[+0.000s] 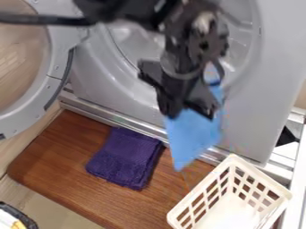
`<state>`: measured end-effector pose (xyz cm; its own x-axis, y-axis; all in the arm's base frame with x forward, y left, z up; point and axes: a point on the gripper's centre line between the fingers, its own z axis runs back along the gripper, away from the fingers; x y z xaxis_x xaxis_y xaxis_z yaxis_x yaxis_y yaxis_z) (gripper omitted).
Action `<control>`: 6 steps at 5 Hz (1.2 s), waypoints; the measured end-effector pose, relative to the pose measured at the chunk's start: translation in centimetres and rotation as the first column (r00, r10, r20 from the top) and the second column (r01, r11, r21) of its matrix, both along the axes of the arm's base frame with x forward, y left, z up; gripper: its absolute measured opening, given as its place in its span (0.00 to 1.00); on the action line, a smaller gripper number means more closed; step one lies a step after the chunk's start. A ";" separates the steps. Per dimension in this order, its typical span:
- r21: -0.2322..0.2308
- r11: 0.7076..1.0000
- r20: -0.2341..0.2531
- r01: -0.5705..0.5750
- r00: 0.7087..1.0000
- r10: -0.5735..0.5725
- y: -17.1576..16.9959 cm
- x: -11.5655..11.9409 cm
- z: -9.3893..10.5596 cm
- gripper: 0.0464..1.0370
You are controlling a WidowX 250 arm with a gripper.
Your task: Put the blue clothe into washing machine
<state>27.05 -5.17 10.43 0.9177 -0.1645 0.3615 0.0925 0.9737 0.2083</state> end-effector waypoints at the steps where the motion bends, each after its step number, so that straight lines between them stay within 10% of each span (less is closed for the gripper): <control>1: 0.017 1.000 0.012 -0.010 1.000 0.010 1.4 2.1 1.3 0.01; 4: 0.032 0.999 -0.024 0.021 1.000 -0.020 3.5 8.3 -1.6 0.01; 6: 0.007 0.999 0.043 0.051 0.998 -0.051 4.9 11.6 -2.0 0.01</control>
